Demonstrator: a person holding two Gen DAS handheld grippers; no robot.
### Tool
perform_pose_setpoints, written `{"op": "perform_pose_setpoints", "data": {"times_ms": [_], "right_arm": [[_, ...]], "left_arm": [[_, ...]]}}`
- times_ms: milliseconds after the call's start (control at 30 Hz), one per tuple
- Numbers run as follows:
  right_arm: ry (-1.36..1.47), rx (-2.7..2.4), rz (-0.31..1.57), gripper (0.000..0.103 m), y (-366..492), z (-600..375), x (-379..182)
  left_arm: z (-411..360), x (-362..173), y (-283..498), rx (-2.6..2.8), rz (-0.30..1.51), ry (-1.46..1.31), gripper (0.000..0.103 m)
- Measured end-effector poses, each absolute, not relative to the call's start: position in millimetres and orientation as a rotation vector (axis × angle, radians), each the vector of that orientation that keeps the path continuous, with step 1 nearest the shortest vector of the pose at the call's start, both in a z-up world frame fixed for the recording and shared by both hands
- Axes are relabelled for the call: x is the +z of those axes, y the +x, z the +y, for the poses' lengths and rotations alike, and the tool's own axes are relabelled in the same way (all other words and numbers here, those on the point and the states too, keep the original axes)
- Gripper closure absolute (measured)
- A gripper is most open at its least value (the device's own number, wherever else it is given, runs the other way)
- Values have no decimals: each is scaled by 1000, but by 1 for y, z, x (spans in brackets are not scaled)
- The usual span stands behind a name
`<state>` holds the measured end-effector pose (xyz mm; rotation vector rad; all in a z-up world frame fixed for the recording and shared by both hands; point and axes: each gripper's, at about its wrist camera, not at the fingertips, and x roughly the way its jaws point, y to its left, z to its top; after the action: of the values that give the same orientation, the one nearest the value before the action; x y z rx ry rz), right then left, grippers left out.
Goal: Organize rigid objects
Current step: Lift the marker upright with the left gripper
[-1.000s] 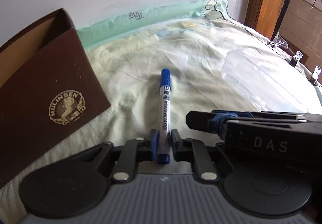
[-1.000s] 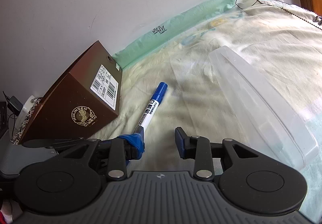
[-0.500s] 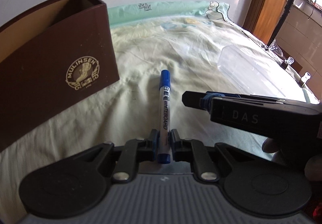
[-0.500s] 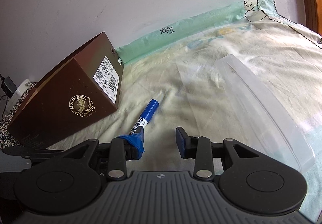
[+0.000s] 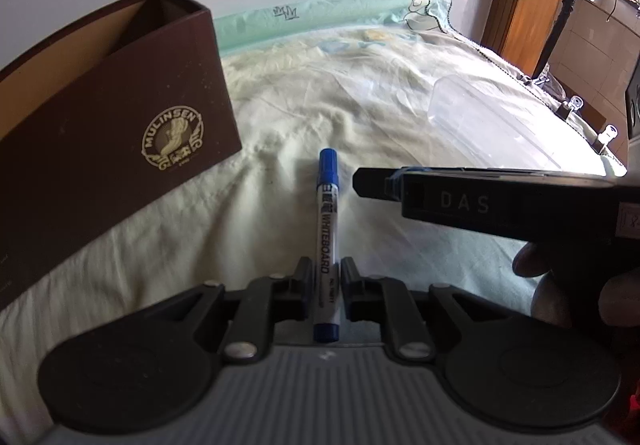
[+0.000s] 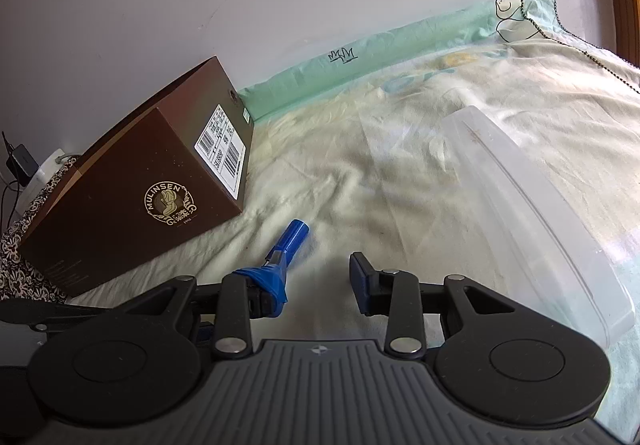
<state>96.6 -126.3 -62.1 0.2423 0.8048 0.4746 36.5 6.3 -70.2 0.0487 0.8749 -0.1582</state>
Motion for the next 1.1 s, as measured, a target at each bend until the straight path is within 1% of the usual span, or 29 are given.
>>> {"op": "perform_pose_setpoints", "data": {"times_ms": [200,467,833,1100], "right_arm": [[303,535,866,85,103,-123,-62],[335,629,913,85,107,-106,-66],[486,671,1006,86,122,-114,-72],[504,707,1014,91,125,-113,-75]], "left_arm": [[6,-73,41,-159,870,28,87],[17,-72,40,-169,881,-73,92],[26,-71,40,-209,888,-156,92],[48,-68,36,-279,869,-314,93]]}}
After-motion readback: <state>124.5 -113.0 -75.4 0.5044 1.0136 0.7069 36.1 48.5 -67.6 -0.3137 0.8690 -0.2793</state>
